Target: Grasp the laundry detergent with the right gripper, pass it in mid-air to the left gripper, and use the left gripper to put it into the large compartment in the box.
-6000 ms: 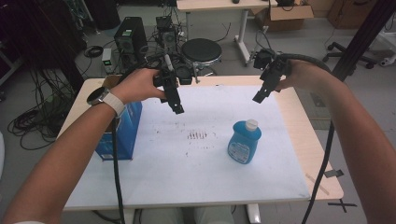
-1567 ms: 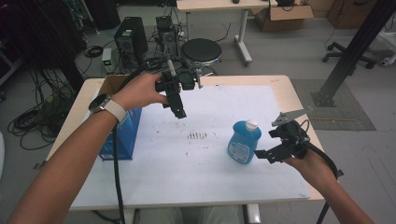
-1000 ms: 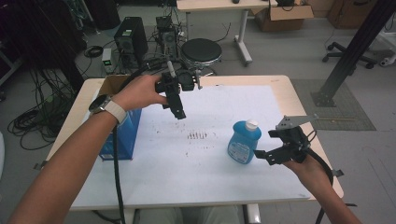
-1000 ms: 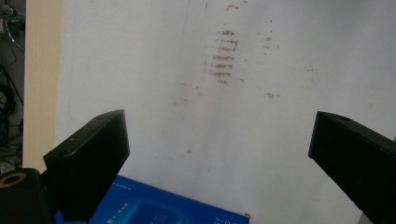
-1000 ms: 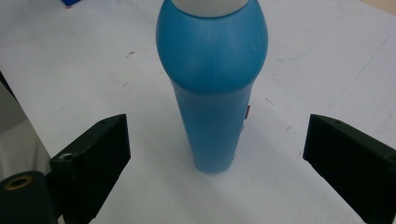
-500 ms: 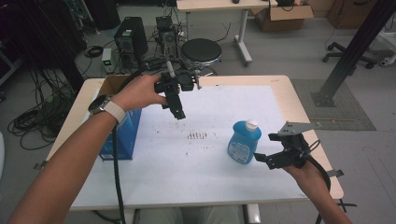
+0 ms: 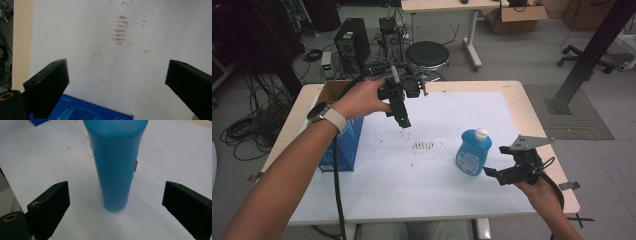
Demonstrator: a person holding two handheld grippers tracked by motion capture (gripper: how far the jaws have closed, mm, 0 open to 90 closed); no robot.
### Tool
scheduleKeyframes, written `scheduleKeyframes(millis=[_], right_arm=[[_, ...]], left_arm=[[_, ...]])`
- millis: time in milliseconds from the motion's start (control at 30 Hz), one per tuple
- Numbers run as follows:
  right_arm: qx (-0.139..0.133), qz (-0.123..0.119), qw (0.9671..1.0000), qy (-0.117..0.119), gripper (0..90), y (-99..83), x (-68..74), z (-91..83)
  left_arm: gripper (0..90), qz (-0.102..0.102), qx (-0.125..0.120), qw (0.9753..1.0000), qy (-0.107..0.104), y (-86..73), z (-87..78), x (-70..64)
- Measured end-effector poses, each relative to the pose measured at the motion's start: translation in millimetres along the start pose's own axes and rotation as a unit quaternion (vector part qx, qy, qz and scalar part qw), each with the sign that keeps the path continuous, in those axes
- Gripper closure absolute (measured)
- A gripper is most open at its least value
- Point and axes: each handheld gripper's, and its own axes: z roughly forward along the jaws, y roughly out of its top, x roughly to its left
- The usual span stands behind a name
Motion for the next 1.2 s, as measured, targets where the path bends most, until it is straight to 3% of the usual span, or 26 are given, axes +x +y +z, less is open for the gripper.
scheduleKeyframes(millis=[333,667,867,1200], right_arm=[[-0.059,-0.004,0.9982,-0.007,7.8,-9.6,3.4,0.5],[-0.090,-0.001,0.9959,-0.006,7.4,-15.3,3.6,2.1],[-0.100,0.002,0.9949,-0.006,7.6,-19.4,4.1,4.5],[-0.095,0.005,0.9955,-0.006,7.9,-25.8,4.1,9.4]], left_arm=[[5.6,-0.001,0.001,1.0000,0.001,0.1,0.2,-0.1],[5.6,-0.001,0.002,1.0000,-0.002,0.4,1.9,-0.4],[5.6,-0.001,0.001,1.0000,-0.002,0.0,2.2,0.2],[5.6,-0.003,0.002,1.0000,-0.003,-1.7,3.7,-0.2]])
